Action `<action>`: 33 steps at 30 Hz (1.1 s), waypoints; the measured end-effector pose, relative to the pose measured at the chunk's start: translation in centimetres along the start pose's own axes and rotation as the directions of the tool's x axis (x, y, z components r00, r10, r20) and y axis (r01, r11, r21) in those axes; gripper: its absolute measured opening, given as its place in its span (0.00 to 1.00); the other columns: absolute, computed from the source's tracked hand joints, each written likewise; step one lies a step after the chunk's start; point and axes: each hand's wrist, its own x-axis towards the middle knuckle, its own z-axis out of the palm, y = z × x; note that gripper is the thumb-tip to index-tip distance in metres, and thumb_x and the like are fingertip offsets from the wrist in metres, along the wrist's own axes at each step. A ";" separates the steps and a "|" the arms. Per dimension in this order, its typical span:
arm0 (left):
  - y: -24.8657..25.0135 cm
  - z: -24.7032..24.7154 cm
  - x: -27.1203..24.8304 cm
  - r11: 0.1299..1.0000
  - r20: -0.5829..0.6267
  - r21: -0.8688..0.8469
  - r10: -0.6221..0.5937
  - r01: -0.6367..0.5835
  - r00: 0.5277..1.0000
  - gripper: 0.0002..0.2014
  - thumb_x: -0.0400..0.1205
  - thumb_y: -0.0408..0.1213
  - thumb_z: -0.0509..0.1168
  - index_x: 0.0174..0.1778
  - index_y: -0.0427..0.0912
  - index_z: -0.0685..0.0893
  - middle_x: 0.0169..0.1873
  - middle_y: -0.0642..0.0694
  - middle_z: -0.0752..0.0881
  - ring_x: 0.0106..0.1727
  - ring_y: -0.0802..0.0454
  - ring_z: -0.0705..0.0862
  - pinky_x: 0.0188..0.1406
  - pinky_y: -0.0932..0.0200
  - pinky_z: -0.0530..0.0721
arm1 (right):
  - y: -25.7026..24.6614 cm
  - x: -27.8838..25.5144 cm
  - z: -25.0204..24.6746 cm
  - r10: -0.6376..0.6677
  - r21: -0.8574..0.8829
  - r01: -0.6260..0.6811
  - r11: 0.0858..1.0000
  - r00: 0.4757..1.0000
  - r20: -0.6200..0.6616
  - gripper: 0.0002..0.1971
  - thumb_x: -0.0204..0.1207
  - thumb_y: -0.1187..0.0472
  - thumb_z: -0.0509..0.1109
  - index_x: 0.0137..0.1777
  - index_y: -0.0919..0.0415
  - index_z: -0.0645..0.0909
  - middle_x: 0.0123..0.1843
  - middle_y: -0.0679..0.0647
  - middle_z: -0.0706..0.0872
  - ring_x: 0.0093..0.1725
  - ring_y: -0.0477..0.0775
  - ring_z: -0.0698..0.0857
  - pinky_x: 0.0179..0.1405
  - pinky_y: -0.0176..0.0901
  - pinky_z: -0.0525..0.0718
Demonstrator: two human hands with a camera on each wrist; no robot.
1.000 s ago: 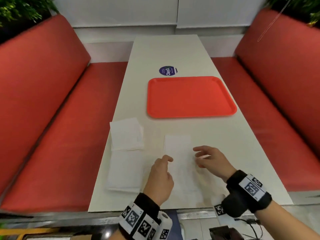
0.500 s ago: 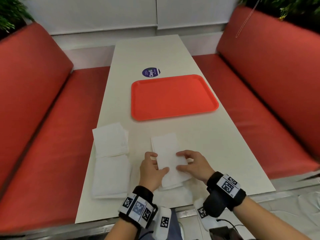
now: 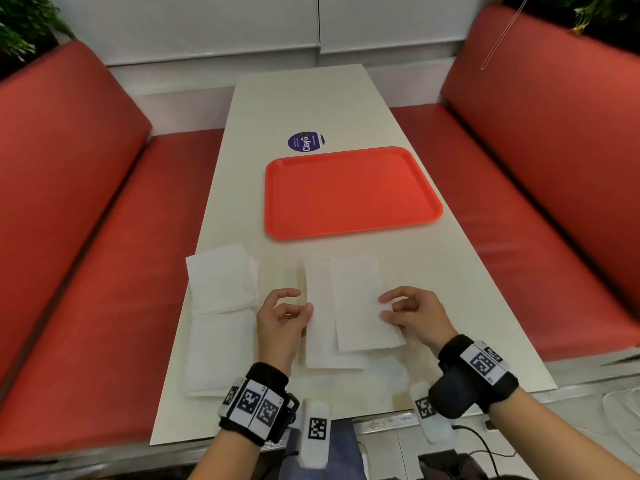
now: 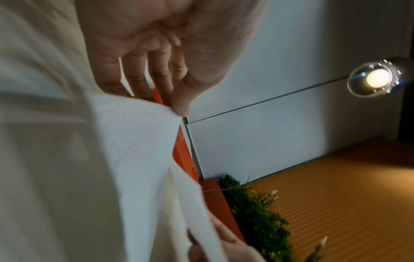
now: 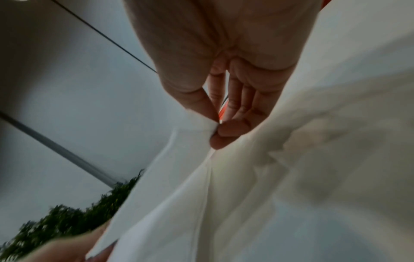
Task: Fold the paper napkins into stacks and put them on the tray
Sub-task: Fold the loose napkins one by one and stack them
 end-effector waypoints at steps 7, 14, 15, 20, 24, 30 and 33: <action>0.7 1.3 -0.3 0.854 0.065 0.447 0.267 -0.267 0.961 0.05 0.83 0.42 0.68 0.47 0.47 0.89 0.52 0.48 0.82 0.56 0.53 0.81 0.56 0.58 0.80 | -3.2 -0.5 -1.7 -0.105 0.217 0.100 0.971 0.994 0.010 0.15 0.70 0.78 0.75 0.52 0.60 0.90 0.41 0.52 0.84 0.43 0.48 0.86 0.41 0.36 0.85; 4.4 4.0 -1.2 0.994 0.254 -0.048 -0.085 0.100 0.963 0.17 0.82 0.44 0.70 0.44 0.30 0.89 0.40 0.40 0.92 0.43 0.44 0.91 0.42 0.51 0.86 | -6.2 -1.7 -1.3 -0.249 0.250 0.214 0.944 0.961 0.121 0.25 0.67 0.77 0.79 0.63 0.58 0.84 0.42 0.58 0.87 0.30 0.53 0.81 0.38 0.39 0.84; 4.3 4.0 -1.0 0.995 0.239 -0.067 -0.053 0.071 0.970 0.13 0.81 0.39 0.71 0.46 0.30 0.90 0.44 0.40 0.93 0.47 0.42 0.91 0.46 0.49 0.87 | -6.4 -1.8 -1.1 -0.235 0.244 0.201 0.949 0.965 0.119 0.27 0.67 0.75 0.79 0.65 0.57 0.81 0.41 0.59 0.88 0.32 0.54 0.84 0.38 0.41 0.85; 4.4 2.9 -1.0 0.996 0.321 -0.049 0.087 -0.075 0.943 0.07 0.79 0.31 0.73 0.50 0.31 0.90 0.46 0.41 0.93 0.49 0.43 0.92 0.52 0.48 0.89 | -6.4 -1.8 -0.2 -0.073 0.183 0.028 0.983 0.968 0.242 0.19 0.74 0.56 0.75 0.63 0.64 0.85 0.49 0.63 0.92 0.54 0.66 0.90 0.60 0.62 0.85; 4.9 1.7 -1.2 0.993 0.396 -0.041 0.121 -0.114 0.910 0.09 0.80 0.29 0.70 0.54 0.32 0.89 0.48 0.40 0.93 0.51 0.45 0.91 0.50 0.54 0.89 | -6.5 -1.7 0.7 -0.109 0.211 0.051 0.976 0.955 0.274 0.14 0.75 0.62 0.74 0.59 0.66 0.88 0.52 0.68 0.91 0.55 0.66 0.90 0.56 0.55 0.88; 5.9 -0.3 -1.0 0.985 0.358 -0.127 0.157 -0.118 0.920 0.08 0.83 0.21 0.61 0.47 0.29 0.86 0.39 0.38 0.88 0.41 0.47 0.86 0.39 0.57 0.85 | -6.7 -1.5 1.3 -0.261 0.341 0.165 0.926 0.930 0.258 0.09 0.73 0.76 0.72 0.41 0.64 0.90 0.39 0.57 0.91 0.35 0.49 0.88 0.32 0.33 0.82; 6.6 -0.8 -1.1 0.978 0.346 -0.175 0.170 -0.115 0.923 0.12 0.83 0.26 0.57 0.37 0.32 0.83 0.35 0.44 0.79 0.36 0.51 0.77 0.33 0.65 0.78 | -7.5 -1.8 1.7 -0.299 0.328 0.198 0.924 0.908 0.293 0.13 0.73 0.83 0.63 0.36 0.71 0.86 0.36 0.56 0.86 0.29 0.41 0.83 0.27 0.23 0.75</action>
